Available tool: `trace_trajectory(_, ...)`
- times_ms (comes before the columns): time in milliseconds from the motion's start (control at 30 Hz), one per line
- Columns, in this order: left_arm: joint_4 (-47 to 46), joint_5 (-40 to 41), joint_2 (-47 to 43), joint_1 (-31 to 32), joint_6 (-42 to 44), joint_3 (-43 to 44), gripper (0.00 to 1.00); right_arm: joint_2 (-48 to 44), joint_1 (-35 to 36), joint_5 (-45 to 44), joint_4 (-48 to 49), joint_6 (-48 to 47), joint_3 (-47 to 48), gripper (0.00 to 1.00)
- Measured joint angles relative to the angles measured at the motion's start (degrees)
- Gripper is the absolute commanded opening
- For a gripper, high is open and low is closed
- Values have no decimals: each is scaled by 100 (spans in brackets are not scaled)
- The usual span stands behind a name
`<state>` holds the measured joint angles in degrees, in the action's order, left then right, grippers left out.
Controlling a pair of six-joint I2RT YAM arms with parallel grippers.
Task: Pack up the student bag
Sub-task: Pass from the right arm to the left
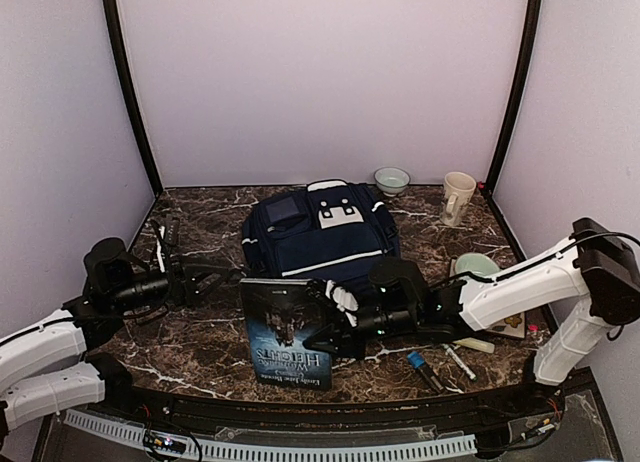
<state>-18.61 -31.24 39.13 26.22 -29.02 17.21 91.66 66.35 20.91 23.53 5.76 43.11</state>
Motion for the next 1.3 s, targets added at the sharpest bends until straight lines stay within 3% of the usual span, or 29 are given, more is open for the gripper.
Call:
trace_trajectory(233,-791,-734,619,761,306,175,95,-350,0,50,-63,-227,-306,0)
trace_trajectory(467,-964,-999,1416,1464,741,531,93,-697,-9,129,-90,-295,-621,0)
trace_trajectory(867,-1047,-1532,2345,1808,1270,1040,79,-874,-76,345,59,-337,-925,0)
trace_trajectory(1233,-1008,-1764,2859,2098,1622,1285,74,-916,-76,446,129,-304,-1023,0)
trace_trajectory(1300,-1008,-1768,2859,2111,1668,1285,66,-938,-76,459,129,-286,-1036,0)
